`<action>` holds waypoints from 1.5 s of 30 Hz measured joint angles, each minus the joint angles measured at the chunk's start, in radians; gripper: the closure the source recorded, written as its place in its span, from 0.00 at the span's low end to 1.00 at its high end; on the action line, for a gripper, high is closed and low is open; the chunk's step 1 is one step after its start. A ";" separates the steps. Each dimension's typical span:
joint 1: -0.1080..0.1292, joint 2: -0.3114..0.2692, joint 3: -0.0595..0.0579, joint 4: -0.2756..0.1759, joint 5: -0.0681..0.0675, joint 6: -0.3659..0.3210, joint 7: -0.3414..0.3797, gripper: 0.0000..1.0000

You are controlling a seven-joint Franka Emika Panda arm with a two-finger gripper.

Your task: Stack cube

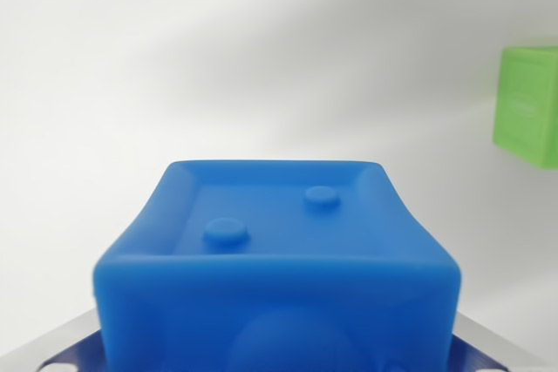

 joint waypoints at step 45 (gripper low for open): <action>-0.100 -0.061 -0.086 -0.028 0.000 -0.032 -0.215 1.00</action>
